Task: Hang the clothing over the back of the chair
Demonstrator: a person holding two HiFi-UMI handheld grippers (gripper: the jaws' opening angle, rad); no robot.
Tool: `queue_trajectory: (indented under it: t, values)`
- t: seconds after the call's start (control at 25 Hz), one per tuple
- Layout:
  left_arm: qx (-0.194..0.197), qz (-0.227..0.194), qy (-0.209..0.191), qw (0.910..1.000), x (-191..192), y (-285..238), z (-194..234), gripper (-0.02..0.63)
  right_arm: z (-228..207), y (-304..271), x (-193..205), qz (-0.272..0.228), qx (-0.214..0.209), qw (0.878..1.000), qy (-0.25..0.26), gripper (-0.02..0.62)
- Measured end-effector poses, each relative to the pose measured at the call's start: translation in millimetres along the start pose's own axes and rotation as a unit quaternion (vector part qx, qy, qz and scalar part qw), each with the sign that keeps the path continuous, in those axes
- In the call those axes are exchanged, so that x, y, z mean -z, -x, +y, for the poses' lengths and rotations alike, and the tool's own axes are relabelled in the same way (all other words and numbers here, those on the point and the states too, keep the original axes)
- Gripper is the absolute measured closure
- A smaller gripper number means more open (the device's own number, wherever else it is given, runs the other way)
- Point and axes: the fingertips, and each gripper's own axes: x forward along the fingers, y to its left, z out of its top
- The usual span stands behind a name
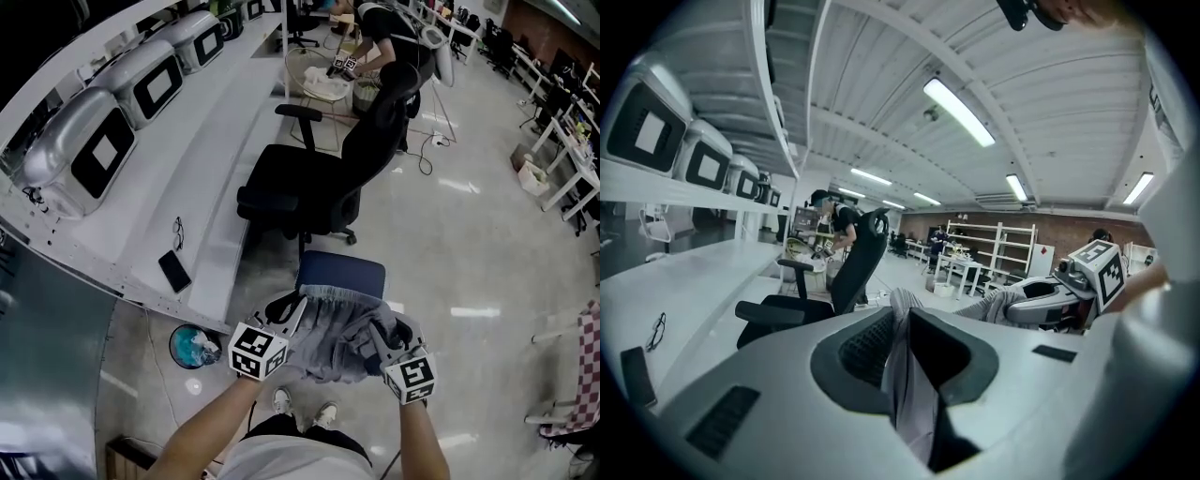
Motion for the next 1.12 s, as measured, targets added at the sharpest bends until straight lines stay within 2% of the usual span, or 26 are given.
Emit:
queue_trajectory:
  t: [0.08, 0.16, 0.2, 0.4, 0.64, 1.12]
  values:
    - [-0.001, -0.004, 0.012, 0.9999, 3.3, 1.9, 0.3, 0.555, -0.6, 3.2, 4.0, 0.001, -0.001, 1.000, -0.007, 0.430]
    - [-0.004, -0.012, 0.023, 0.9996, 4.3, 4.8, 2.0, 0.483, -2.1, 7.0, 7.3, 0.003, -0.001, 1.000, -0.008, 0.407]
    - [-0.005, -0.013, 0.024, 0.9996, 4.6, 5.9, 2.3, 0.476, -3.5, 8.4, 8.6, 0.005, 0.001, 1.000, -0.006, 0.398]
    - [0.002, -0.008, 0.015, 0.9999, 6.6, 7.4, -4.3, 0.471, -9.4, 10.2, 20.8, 0.042, 0.003, 0.999, 0.018, 0.374]
    - [0.008, -0.013, 0.014, 0.9998, 3.7, 9.3, -17.8, 0.471, -18.4, 23.7, 27.3, 0.056, 0.017, 0.998, 0.019, 0.374]
    - [0.014, -0.017, 0.005, 0.9997, 5.0, 15.2, -46.1, 0.471, -29.4, 71.3, 74.4, 0.111, 0.036, 0.993, -0.022, 0.367]
